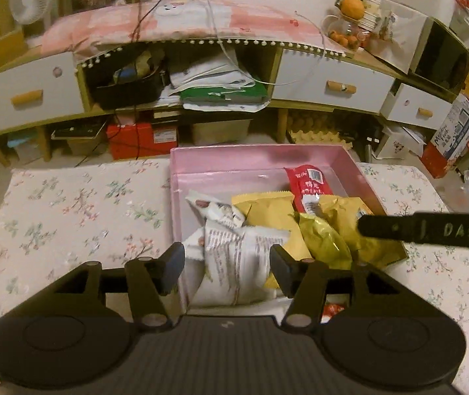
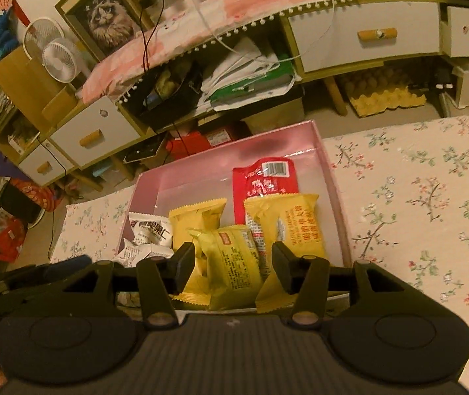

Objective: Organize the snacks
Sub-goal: 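Open the left tool in the box while the right tool releases its packet, then move both open tools back toward the remaining snacks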

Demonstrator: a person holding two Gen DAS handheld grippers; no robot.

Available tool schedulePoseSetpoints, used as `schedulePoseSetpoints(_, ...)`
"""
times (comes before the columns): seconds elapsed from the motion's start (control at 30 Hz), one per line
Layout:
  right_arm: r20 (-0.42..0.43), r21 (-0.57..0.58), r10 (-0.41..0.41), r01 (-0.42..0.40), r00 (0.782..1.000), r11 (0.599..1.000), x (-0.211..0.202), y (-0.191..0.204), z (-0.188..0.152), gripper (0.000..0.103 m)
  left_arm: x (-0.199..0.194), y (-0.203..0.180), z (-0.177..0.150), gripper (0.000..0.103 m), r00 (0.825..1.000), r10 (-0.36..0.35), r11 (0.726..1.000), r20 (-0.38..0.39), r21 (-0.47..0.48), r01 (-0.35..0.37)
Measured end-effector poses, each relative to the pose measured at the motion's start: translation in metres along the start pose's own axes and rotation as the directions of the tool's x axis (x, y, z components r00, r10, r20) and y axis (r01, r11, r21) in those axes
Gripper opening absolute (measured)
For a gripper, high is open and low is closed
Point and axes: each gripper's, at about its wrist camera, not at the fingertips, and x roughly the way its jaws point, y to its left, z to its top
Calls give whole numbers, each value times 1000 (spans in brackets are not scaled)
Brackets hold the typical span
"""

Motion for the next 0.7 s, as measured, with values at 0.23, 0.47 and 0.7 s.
schedulePoseSetpoints(0.23,27,80,-3,1,1000,997,-42,-9,4,50,-33,9,-16,64,999,-20,997,-39,-74,17)
schedulePoseSetpoints(0.47,-19,59,-65,66,998,996,-66,-1,-11,54,-62,-5,-38,66,995,-29,998,-99,-50,24)
schedulePoseSetpoints(0.7,-59,75,-22,26,998,997,-80,-4,-33,63,-72,-18,-70,68,989,-35,998,-145,48,42)
